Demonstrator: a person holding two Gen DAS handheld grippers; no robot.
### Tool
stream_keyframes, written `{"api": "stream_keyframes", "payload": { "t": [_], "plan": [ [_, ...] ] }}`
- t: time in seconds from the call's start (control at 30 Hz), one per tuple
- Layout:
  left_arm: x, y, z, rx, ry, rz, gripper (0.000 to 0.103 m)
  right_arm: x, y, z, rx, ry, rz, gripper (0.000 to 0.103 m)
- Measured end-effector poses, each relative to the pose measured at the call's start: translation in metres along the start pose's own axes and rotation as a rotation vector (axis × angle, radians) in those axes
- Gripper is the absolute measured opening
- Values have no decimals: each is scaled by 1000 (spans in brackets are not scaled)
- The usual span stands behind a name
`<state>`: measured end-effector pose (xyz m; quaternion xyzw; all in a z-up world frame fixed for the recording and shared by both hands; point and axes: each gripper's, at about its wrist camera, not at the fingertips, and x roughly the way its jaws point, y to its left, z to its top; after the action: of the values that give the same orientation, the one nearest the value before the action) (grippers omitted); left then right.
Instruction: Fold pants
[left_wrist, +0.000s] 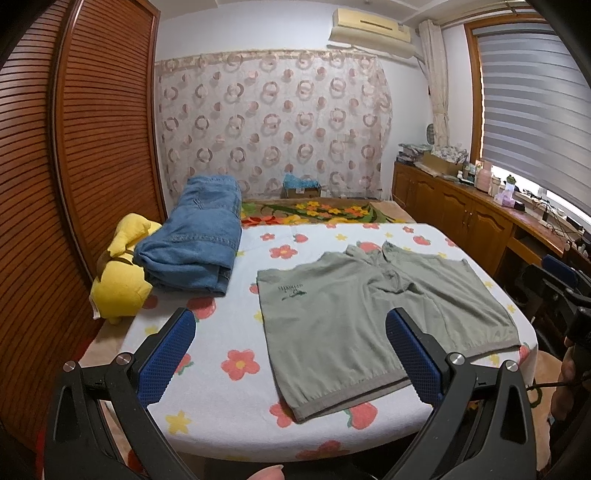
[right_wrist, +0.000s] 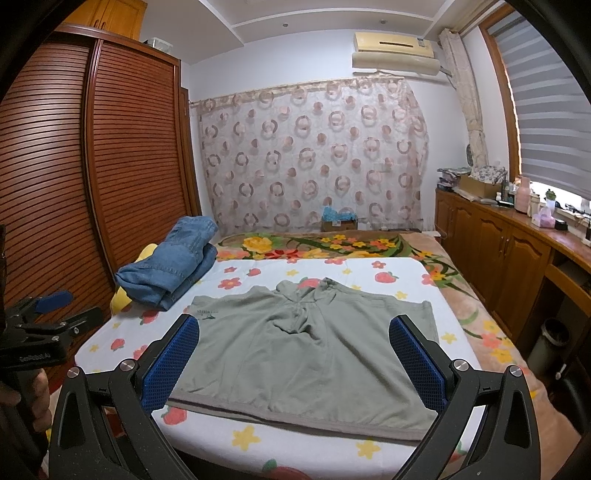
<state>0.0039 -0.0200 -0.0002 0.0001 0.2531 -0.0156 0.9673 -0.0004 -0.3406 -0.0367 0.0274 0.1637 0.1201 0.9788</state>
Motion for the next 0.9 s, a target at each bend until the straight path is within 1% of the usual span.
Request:
{"api": "stream_keyframes", "payload": {
  "t": [0.2, 0.67, 0.77, 0.9],
  "plan": [
    [16, 0, -12, 13, 59, -22, 103, 6, -2, -1, 0, 27, 10, 103],
    [41, 8, -34, 6, 137, -35, 103, 17, -9, -5, -2, 84, 4, 103],
    [45, 11, -39, 3, 135, -29, 103, 20, -10, -6, -5, 100, -1, 103],
    [52, 20, -45, -25, 139, -45, 103, 24, -11, -8, -8, 121, -10, 103]
  ]
}}
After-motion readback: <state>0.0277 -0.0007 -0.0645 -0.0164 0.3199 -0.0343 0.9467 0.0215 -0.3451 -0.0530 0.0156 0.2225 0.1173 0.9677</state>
